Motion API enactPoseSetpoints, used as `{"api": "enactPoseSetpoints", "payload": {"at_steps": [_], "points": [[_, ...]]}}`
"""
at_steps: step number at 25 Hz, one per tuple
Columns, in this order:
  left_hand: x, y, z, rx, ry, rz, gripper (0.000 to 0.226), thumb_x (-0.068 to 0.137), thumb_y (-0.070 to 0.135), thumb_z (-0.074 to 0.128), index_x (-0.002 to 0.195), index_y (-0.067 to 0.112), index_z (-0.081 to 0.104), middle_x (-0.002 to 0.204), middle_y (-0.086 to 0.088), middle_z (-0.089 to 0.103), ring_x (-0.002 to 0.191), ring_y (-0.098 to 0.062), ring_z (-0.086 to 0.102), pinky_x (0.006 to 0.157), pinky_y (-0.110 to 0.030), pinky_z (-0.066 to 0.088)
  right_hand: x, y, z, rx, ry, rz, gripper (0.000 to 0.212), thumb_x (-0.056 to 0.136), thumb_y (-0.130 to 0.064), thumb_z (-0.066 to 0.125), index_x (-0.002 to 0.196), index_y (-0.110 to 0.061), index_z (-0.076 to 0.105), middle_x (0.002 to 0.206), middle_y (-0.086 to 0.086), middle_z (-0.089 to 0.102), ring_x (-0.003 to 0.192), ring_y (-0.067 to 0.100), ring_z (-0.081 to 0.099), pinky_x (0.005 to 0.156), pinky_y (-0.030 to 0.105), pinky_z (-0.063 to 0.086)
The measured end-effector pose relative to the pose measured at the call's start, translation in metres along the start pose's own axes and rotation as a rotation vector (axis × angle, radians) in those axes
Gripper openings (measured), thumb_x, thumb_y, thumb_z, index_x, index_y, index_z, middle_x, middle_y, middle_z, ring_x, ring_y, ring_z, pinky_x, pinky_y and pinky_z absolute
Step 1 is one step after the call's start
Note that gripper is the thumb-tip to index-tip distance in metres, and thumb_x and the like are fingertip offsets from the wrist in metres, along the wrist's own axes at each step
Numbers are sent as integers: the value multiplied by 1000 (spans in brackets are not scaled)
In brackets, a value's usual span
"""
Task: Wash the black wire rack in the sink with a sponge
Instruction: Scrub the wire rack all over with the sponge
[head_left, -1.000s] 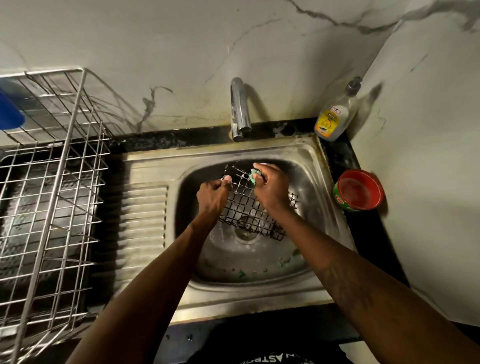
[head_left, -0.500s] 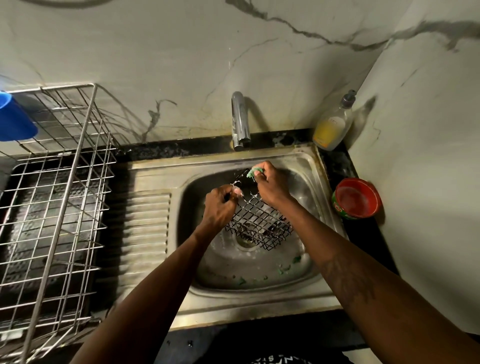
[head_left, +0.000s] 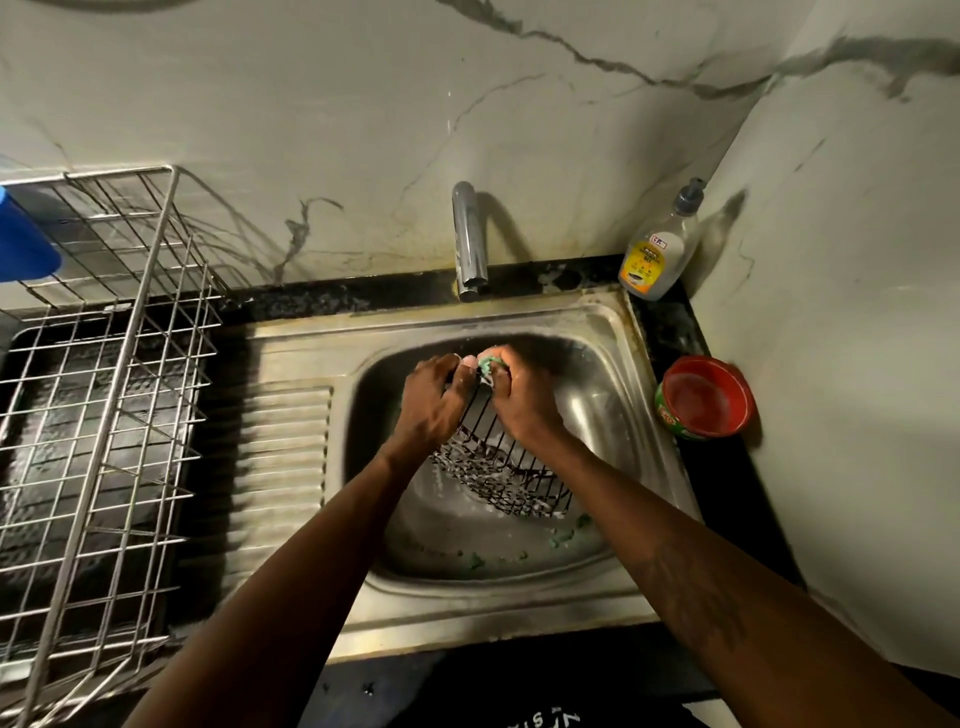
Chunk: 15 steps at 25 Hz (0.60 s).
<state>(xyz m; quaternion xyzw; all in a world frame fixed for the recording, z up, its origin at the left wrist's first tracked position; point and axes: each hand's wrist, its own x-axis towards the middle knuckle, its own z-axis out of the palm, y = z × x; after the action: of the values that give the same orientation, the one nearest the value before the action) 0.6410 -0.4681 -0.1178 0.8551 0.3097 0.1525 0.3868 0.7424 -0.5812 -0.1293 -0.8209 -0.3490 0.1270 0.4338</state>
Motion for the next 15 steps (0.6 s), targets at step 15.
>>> {"api": "enactPoseSetpoints", "payload": {"at_steps": [15], "points": [[0, -11, -3, -164, 39, -390, 53, 104, 39, 47, 59, 13, 47, 53, 2, 42, 43, -6, 35, 40, -16, 28, -25, 32, -7, -20, 73, -115, 13, 95, -15, 66, 101, -10, 76, 91, 4, 77, 80, 18, 72, 72, 31, 59]]}}
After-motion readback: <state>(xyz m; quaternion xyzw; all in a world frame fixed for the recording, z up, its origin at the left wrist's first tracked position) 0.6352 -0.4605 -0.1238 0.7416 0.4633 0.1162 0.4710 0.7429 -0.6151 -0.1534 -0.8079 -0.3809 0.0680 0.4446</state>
